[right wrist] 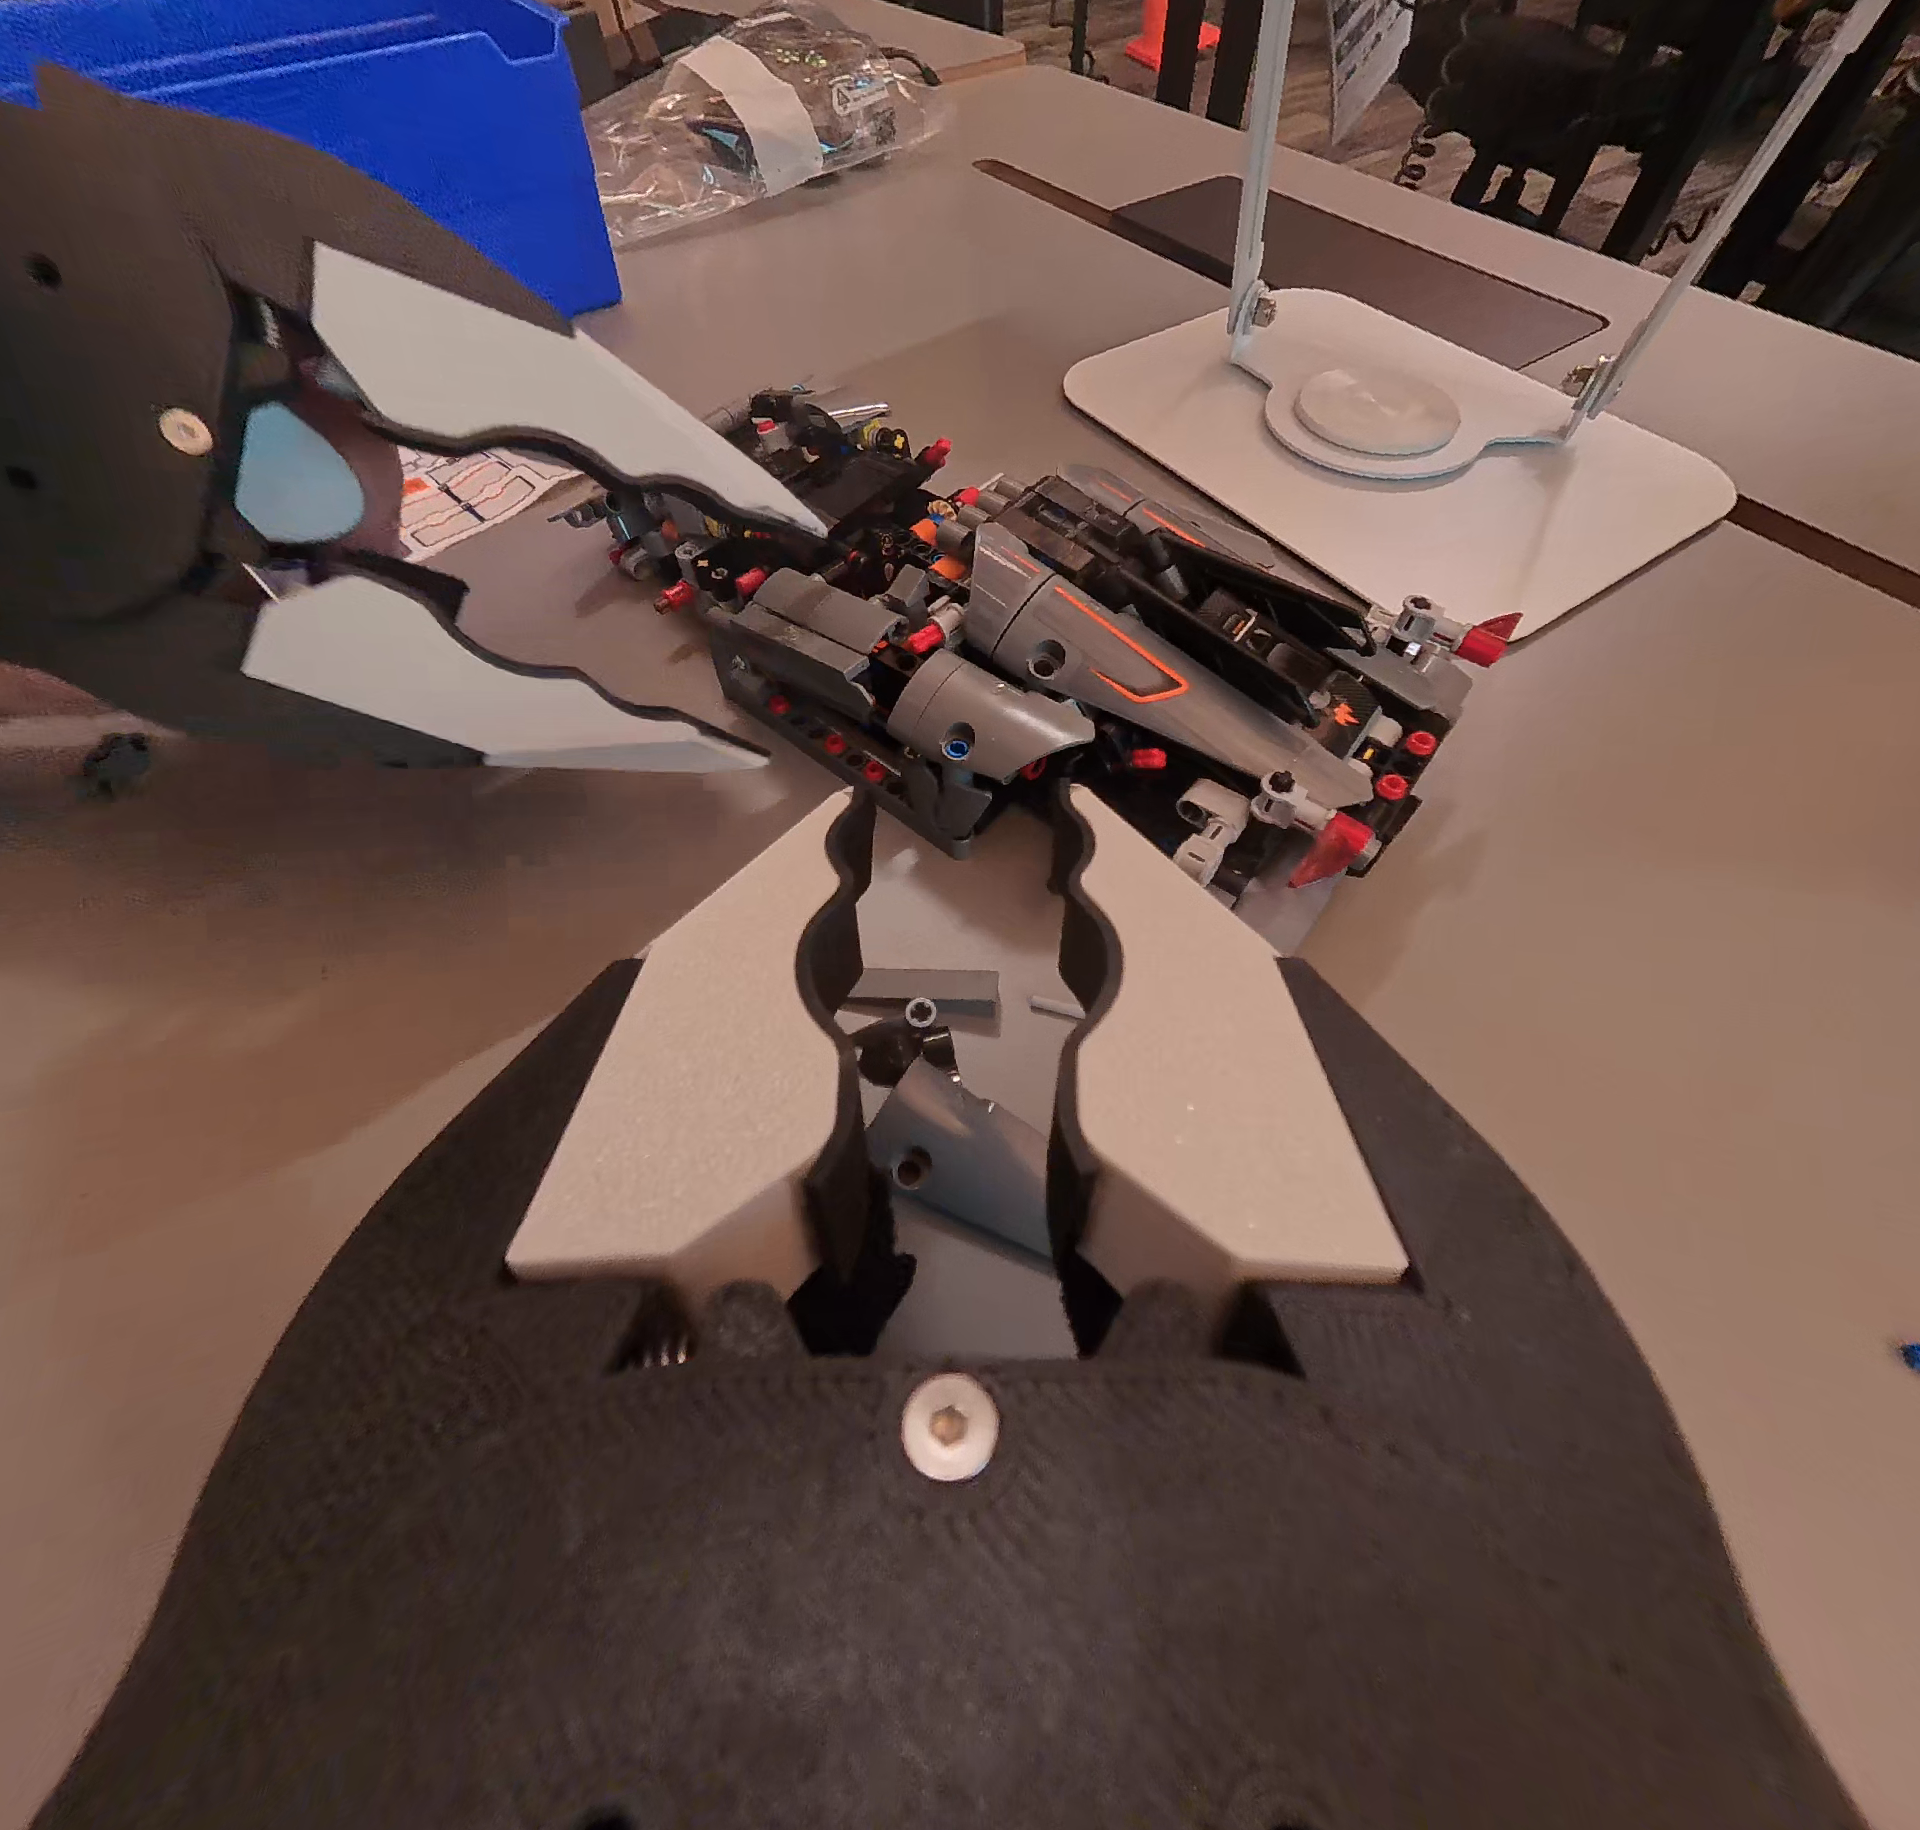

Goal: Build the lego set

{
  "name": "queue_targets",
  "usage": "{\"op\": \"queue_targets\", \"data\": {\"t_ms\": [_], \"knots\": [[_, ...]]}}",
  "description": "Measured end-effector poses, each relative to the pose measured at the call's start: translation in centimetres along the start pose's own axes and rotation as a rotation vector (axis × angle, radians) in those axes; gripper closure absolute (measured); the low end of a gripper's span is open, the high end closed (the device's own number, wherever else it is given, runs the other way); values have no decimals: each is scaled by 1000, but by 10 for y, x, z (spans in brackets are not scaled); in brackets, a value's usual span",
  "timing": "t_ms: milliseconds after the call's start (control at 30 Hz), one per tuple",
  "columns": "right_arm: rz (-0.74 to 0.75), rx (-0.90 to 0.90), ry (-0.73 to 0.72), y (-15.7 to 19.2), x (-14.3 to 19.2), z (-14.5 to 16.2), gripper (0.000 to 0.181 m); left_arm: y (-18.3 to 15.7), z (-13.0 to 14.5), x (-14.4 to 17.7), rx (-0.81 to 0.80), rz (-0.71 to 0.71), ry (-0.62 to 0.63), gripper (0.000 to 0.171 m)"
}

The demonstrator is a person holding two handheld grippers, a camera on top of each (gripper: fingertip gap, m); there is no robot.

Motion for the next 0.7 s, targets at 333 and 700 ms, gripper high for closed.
{"op": "queue_targets", "data": {"t_ms": [333,700], "knots": [[-10,3,-1,3,0,-1,150,9,-3,-12,-33,-126,57,144],[-21,2,-2,5,-1,-1,151,23,21,7,169,-135,-2,145]]}}
Point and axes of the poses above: each gripper's, where its closed fingertips meet, x back along the fingers, z out of its underside, y = z × x across the jaws, the point moved 3 cm from there along x, back along the fingers, and after that the axes turned 9 degrees about -x, right-handed, at the moved point
